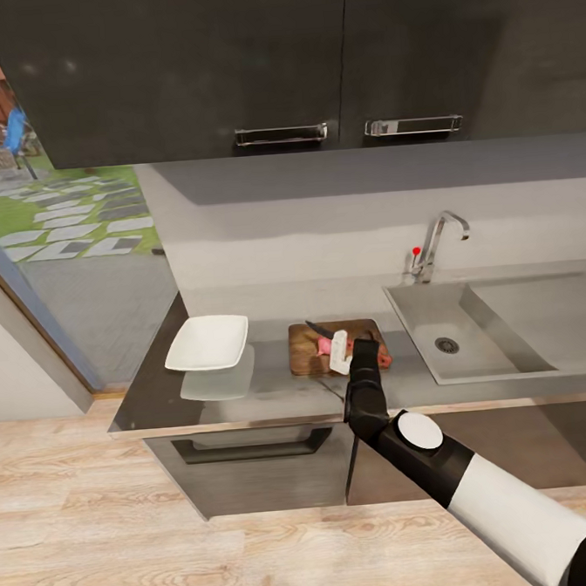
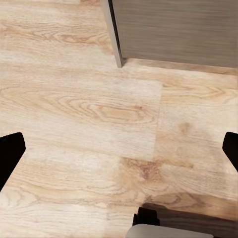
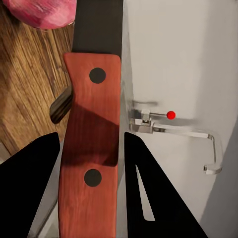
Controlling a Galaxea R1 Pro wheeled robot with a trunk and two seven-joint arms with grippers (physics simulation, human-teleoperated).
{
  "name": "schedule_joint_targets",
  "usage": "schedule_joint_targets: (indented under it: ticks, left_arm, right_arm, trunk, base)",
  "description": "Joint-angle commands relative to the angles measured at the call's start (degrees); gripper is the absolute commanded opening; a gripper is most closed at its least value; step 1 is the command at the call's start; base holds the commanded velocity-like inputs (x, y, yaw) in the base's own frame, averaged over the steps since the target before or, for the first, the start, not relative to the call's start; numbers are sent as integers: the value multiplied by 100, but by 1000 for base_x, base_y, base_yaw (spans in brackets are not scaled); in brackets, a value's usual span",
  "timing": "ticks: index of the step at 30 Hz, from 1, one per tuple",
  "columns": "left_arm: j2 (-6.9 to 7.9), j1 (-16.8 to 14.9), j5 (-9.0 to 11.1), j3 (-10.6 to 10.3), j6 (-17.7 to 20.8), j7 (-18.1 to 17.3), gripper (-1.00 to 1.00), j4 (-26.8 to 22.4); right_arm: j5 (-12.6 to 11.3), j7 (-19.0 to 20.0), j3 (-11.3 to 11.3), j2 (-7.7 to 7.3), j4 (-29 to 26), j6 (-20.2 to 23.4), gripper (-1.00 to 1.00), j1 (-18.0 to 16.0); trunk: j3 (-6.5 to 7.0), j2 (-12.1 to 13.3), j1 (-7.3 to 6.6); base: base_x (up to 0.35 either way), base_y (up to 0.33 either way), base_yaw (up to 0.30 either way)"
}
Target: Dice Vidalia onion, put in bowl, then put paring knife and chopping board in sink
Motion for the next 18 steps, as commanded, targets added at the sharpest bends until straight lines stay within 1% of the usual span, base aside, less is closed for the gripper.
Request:
schedule_joint_targets:
  ticks: [1, 9, 11, 16, 18]
  left_arm:
    - [2, -12, -42, 16, -40, 33, 100, 26]
    - [-6, -12, -42, 17, -40, 33, 100, 27]
    - [-7, -12, -42, 17, -40, 33, 100, 27]
    - [-7, -12, -42, 18, -40, 33, 100, 27]
    - [-7, -12, -42, 18, -40, 33, 100, 27]
  right_arm:
    - [67, 55, 20, -1, 0, 22, -100, -10]
    - [67, 43, 12, 11, 23, -13, -100, -10]
    - [67, 43, 11, 11, 23, -15, -100, -11]
    - [67, 43, 11, 12, 24, -12, -100, -11]
    - [67, 43, 11, 11, 47, -16, -100, -10]
  trunk:
    - [-11, -12, 4]
    - [-11, -12, 4]
    - [-11, -12, 4]
    - [-11, -12, 4]
    - [-11, -12, 4]
  base:
    - [0, 0, 0]
    - [12, 0, 0]
    - [136, 0, 0]
    - [233, 0, 0]
    - [72, 0, 0]
